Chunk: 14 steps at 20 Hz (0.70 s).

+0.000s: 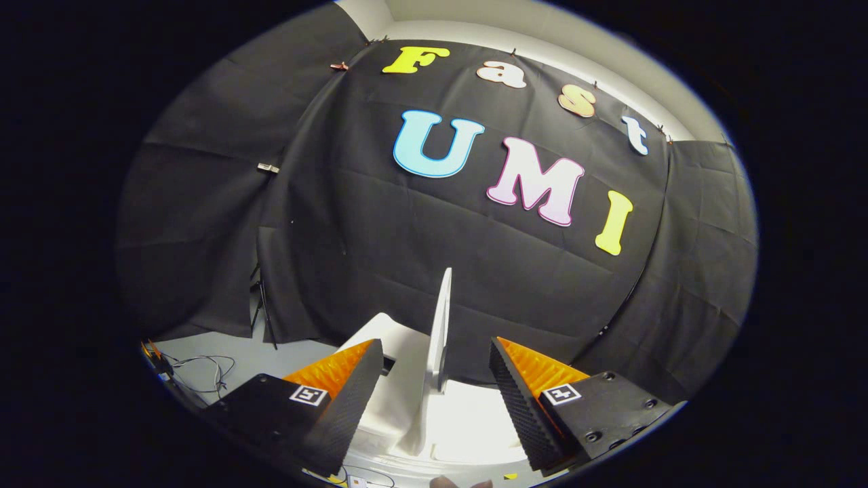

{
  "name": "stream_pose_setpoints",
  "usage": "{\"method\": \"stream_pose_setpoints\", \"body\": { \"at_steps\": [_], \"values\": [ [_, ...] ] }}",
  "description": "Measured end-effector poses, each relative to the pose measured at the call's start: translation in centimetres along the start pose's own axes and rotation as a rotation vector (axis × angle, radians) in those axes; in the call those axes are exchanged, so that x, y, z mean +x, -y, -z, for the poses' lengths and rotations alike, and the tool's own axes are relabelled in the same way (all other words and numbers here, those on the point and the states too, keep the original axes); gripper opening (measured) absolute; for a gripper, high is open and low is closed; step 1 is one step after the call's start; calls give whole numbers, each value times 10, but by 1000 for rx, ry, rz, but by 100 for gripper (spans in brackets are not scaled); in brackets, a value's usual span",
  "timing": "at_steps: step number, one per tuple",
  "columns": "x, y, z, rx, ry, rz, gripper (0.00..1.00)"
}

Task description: Open the toilet lid.

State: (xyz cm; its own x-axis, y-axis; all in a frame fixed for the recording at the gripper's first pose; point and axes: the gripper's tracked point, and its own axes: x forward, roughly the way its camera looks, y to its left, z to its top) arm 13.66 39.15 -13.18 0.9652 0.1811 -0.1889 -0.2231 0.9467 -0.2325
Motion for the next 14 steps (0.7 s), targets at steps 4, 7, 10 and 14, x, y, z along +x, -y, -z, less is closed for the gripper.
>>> {"method": "stream_pose_setpoints", "body": {
  "at_steps": [4, 7, 10, 14],
  "values": [
    [-8, 14, -10, 20, 14, 1, 99],
    [-13, 26, -20, 47, 24, 4, 99],
    [-20, 43, -33, 64, 43, 15, 99],
    [-32, 74, -51, 110, 72, 35, 99]
  ]
}}
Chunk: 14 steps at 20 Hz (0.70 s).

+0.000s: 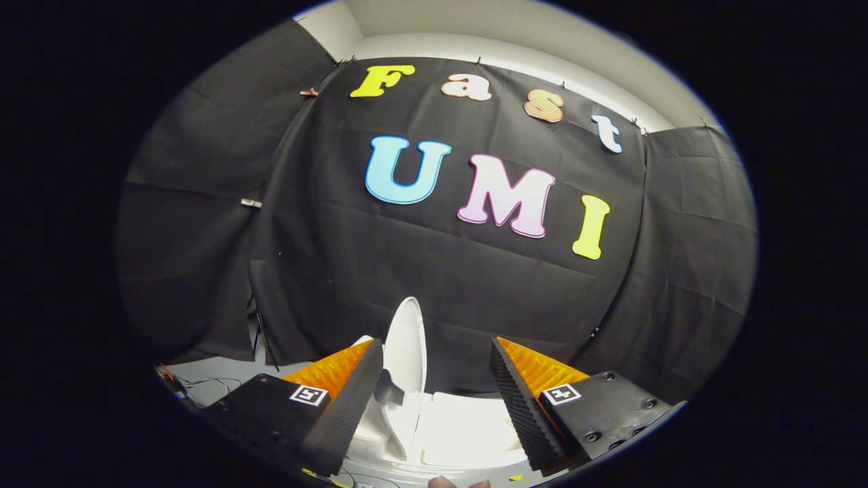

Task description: Open the toilet lid.

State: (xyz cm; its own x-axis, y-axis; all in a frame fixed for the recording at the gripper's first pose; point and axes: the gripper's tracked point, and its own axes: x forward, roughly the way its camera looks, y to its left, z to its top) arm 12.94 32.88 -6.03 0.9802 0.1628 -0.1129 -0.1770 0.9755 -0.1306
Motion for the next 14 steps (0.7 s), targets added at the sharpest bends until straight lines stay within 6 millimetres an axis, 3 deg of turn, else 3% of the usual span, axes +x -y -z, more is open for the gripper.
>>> {"method": "stream_pose_setpoints", "body": {
  "at_steps": [10, 14],
  "values": [
    [-42, 98, -40, 56, 72, 36, 99],
    [-67, 146, -42, 110, 91, 51, 99]
  ]
}}
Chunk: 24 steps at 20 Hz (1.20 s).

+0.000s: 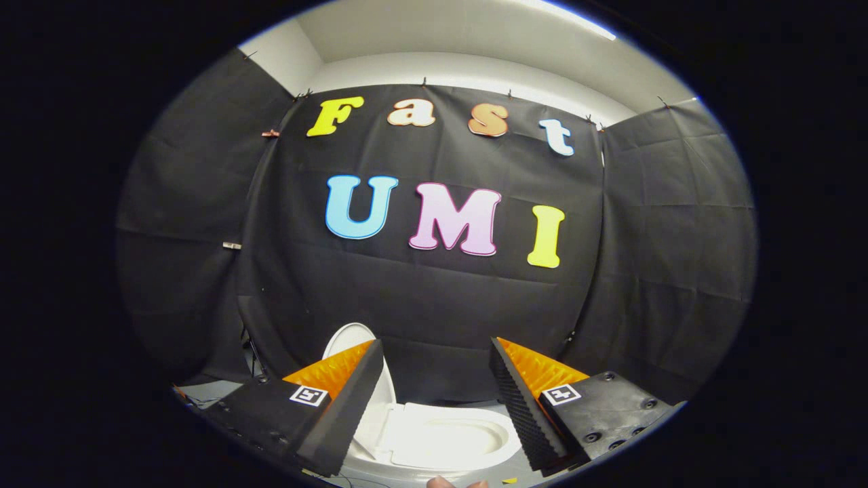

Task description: Open the toilet lid.

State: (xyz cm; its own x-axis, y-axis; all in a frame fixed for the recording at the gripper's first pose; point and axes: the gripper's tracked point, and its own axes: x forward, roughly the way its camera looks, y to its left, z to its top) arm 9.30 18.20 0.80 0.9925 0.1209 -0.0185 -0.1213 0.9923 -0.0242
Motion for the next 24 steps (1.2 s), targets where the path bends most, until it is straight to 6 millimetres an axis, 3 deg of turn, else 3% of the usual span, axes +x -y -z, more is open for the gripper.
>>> {"method": "stream_pose_setpoints", "body": {
  "at_steps": [8, 13, 19, 24],
  "values": [
    [-55, 107, -6, 15, 40, 59, 99],
    [-96, 155, -5, 66, 57, 66, 99],
    [-137, 195, 14, 59, 42, 71, 99],
    [-154, 201, 32, 103, 21, 45, 98]
  ]
}}
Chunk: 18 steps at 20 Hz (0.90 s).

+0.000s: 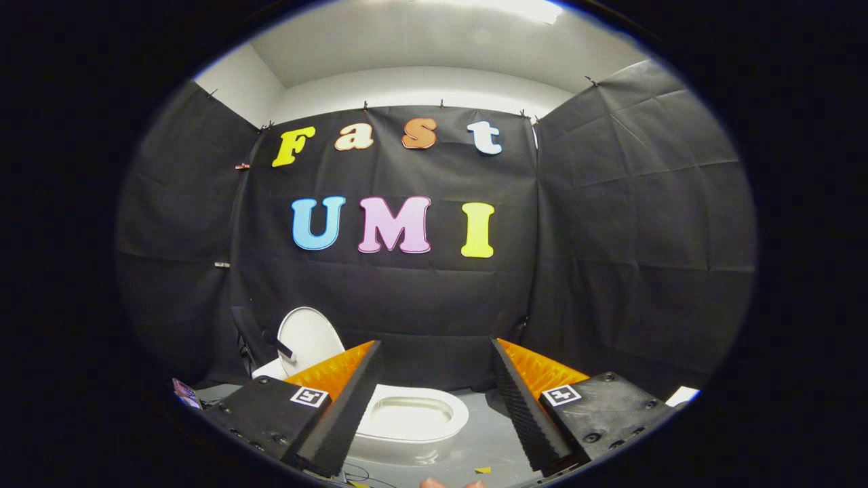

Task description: Open the toilet lid.

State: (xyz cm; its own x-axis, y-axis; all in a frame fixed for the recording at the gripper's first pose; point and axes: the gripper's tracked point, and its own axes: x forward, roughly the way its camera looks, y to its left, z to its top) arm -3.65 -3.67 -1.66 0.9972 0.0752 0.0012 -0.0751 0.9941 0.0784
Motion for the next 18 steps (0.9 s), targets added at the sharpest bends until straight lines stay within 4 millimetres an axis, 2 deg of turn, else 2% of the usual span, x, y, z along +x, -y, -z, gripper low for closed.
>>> {"method": "stream_pose_setpoints", "body": {
  "at_steps": [4, 6, 9, 18],
  "values": [
    [1, -10, 2, 6, -3, -20, 99],
    [1, -15, 8, -45, -16, -38, 99],
    [-10, -5, 17, -99, -16, -28, 99],
    [-16, 9, 1, -18, 21, 6, 99]
  ]
}}
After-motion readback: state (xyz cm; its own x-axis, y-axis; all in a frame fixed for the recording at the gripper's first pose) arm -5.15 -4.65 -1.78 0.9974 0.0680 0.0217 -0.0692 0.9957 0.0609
